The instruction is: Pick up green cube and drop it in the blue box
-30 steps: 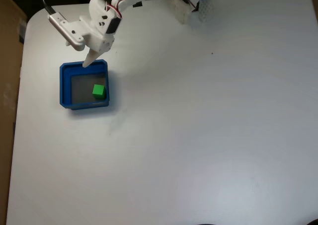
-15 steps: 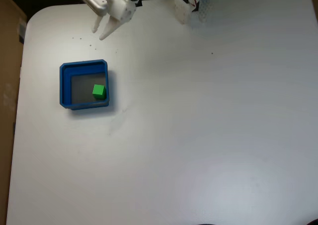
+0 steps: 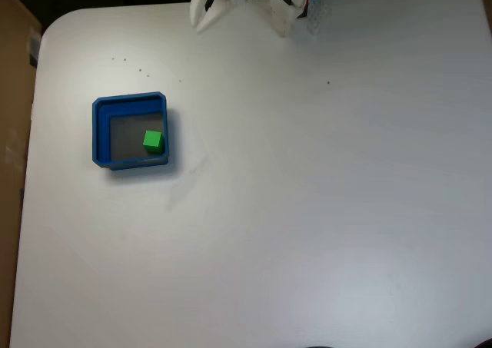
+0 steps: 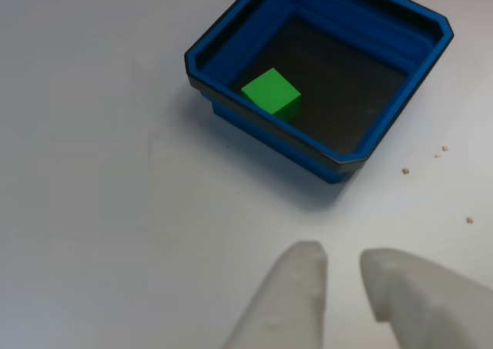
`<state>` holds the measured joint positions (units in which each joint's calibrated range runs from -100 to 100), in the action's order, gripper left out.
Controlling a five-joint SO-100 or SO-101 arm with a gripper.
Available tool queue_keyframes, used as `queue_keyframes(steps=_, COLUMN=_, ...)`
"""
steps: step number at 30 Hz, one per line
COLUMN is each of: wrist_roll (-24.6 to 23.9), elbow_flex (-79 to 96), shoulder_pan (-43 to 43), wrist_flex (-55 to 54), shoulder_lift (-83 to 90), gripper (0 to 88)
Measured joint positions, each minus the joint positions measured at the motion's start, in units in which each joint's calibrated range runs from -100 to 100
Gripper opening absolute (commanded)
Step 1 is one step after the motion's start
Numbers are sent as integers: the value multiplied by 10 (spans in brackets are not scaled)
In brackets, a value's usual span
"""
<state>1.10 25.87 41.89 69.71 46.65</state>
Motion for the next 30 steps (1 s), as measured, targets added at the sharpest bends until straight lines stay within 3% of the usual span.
queue_keyframes(steps=6, wrist_roll=0, elbow_flex=158, shoulder_pan=-1, wrist_flex=-40, shoulder_lift=126, gripper=10)
queue_keyframes(steps=19, wrist_roll=0, elbow_flex=544, shoulder_pan=-4, wrist_flex=-303, shoulder_lift=326, gripper=10)
queue_keyframes(steps=30, wrist_roll=0, elbow_flex=731, shoulder_pan=-40, wrist_flex=-338, shoulder_lift=509, gripper=10)
